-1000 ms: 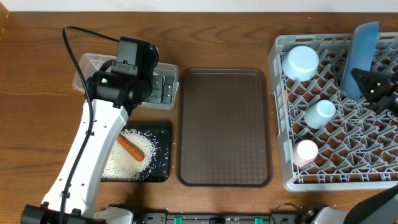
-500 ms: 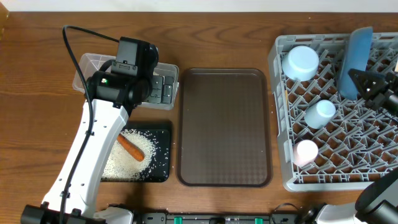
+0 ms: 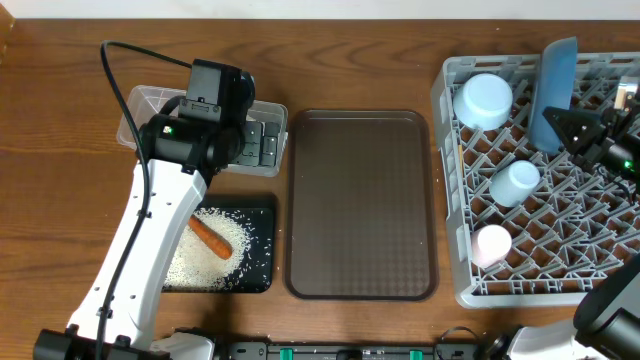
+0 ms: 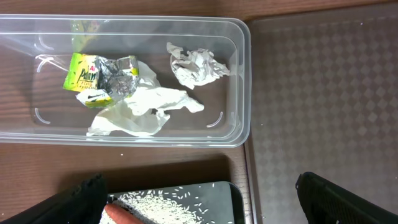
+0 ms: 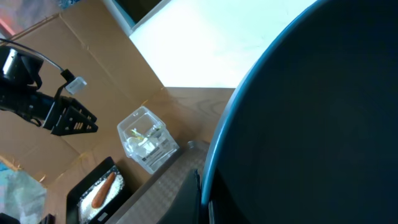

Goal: Sort waste into correct bins and load items into the dishwasher rack
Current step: 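Carry the blue bowl right over the rack, holding it upright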

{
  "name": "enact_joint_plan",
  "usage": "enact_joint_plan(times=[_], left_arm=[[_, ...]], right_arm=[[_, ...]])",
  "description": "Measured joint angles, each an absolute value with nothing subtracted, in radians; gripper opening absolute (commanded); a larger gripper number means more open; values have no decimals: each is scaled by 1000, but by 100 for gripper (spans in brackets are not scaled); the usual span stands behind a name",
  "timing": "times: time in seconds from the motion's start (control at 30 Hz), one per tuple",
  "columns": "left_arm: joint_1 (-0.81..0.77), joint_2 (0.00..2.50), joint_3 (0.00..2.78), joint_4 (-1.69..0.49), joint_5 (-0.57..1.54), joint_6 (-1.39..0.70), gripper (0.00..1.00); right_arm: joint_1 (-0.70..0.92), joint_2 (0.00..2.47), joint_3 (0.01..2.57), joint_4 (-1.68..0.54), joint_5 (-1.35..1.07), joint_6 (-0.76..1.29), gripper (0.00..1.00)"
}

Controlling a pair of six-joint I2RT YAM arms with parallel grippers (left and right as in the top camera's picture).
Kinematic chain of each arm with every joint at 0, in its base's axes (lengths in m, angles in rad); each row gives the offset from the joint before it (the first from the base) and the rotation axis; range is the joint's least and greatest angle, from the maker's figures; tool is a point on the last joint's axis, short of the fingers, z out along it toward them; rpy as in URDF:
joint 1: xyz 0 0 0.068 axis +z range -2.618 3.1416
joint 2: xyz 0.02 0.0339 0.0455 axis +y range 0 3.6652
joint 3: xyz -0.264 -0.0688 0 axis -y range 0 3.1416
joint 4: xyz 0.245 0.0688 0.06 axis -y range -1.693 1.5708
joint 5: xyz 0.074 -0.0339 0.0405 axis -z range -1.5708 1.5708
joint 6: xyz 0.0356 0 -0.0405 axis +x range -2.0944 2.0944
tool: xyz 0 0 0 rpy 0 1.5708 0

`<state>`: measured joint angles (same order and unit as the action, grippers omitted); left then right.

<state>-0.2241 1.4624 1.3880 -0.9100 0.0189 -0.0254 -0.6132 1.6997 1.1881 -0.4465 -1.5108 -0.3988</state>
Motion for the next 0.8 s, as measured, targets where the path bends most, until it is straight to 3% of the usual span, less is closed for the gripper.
enact_joint_plan(times=[0.4, 0.8], left_arm=[[-224, 1462, 1388, -910, 19, -25, 100], [-224, 1462, 1388, -910, 19, -25, 100]], right_arm=[[-636, 1752, 1188, -432, -1546, -414, 1], [-727, 1757, 1196, -478, -1548, -297, 1]])
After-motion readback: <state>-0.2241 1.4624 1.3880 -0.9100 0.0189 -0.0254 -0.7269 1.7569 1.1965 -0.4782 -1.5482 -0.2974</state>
